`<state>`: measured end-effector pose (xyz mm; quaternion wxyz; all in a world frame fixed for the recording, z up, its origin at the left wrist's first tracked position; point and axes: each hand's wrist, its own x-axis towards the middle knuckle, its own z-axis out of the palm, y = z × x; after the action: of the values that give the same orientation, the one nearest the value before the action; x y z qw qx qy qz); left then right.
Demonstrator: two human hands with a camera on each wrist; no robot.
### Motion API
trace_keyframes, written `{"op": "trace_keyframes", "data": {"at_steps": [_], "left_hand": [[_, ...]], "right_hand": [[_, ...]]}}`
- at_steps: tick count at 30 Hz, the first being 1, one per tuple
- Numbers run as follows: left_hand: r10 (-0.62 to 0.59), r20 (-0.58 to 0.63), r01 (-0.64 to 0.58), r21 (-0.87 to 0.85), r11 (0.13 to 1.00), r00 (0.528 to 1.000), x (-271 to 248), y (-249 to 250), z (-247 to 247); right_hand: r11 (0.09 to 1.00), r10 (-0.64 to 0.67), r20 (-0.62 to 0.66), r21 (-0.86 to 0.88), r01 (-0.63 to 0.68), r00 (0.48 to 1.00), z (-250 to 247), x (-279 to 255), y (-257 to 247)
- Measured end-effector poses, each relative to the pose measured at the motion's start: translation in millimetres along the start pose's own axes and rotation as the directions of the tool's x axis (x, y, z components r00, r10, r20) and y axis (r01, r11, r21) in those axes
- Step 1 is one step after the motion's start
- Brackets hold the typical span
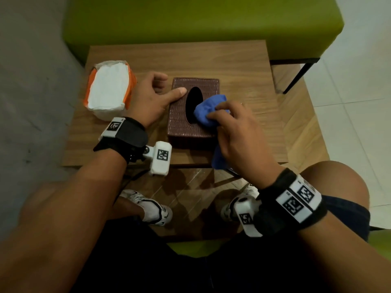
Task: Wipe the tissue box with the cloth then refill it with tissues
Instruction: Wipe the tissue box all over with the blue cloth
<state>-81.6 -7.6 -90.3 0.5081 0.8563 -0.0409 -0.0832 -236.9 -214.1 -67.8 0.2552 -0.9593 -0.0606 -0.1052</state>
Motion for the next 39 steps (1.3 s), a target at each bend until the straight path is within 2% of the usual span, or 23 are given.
{"op": "trace_keyframes", "data": {"at_steps": [2,3,6,10,13,16,18,20,23,24,26,29,30,31,34,36,37,39], "left_hand": [[0.008,-0.096,-0.007,0.016,1.0,0.995,-13,1,-4],[-0.006,-0.1,0.004,-0.023,1.0,0.995,-23,1,-5],[-0.072,0.003,0.072,-0.192,0.979,0.997,-55,-2,-9],[-0.038,0.185,0.077,-0.214,0.974,0.982,-78,-9,-11],[-0.007,0.186,0.046,-0.201,0.978,0.982,-73,-3,-6],[-0.005,0.161,0.024,-0.116,0.993,0.987,-54,2,-8],[0.009,0.169,0.0,-0.058,0.998,0.986,-43,-1,-12],[0.02,0.186,-0.009,-0.064,0.998,0.982,-38,-3,-13],[0.007,0.186,0.015,-0.12,0.993,0.983,-37,-3,-13],[0.008,0.188,0.019,-0.137,0.99,0.982,-36,-3,-12],[-0.008,0.188,0.038,-0.155,0.987,0.982,-34,-5,-12],[-0.026,0.191,0.057,-0.157,0.986,0.981,-31,-6,-11],[-0.031,0.194,0.063,-0.158,0.986,0.98,-30,-6,-10],[-0.04,0.197,0.073,-0.167,0.983,0.98,-29,-6,-10],[-0.07,0.208,0.111,-0.195,0.975,0.976,-27,-5,-8],[-0.07,0.202,0.109,-0.189,0.976,0.977,-26,-3,-7],[-0.067,0.195,0.105,-0.189,0.976,0.979,-25,-2,-7],[-0.059,0.205,0.096,-0.174,0.98,0.977,-23,-1,-6]], "right_hand": [[0.999,0.034,-0.003,0.04,-0.034,0.999,3,9,3],[0.996,0.064,-0.012,0.057,-0.063,0.998,4,12,2],[0.989,0.143,-0.024,0.038,-0.142,0.989,9,20,-8],[0.984,0.176,-0.006,-0.03,-0.176,0.984,13,28,-16],[0.991,0.103,-0.004,-0.08,-0.103,0.995,12,25,-22],[0.991,-0.067,0.05,-0.114,0.072,0.997,9,16,-23],[0.987,-0.142,0.069,-0.071,0.147,0.987,6,20,-10],[0.993,-0.11,0.027,-0.035,0.111,0.994,4,39,10],[0.998,0.069,-0.064,0.0,-0.069,0.996,0,71,29],[0.996,0.085,-0.085,-0.002,-0.085,0.993,2,72,25],[0.999,0.029,-0.082,-0.033,-0.032,0.996,10,53,6],[0.989,-0.15,0.095,0.006,0.15,0.984,12,3,-23],[0.984,-0.181,0.126,0.021,0.18,0.975,9,1,-22],[0.983,-0.182,0.109,0.014,0.182,0.977,8,9,-14],[1.0,-0.014,-0.049,-0.025,0.013,0.999,7,50,20],[0.998,0.048,-0.093,-0.038,-0.052,0.995,8,58,18],[0.997,0.018,-0.077,-0.07,-0.024,0.997,10,50,7],[0.99,-0.117,0.046,-0.07,0.12,0.992,11,21,-18]]}}
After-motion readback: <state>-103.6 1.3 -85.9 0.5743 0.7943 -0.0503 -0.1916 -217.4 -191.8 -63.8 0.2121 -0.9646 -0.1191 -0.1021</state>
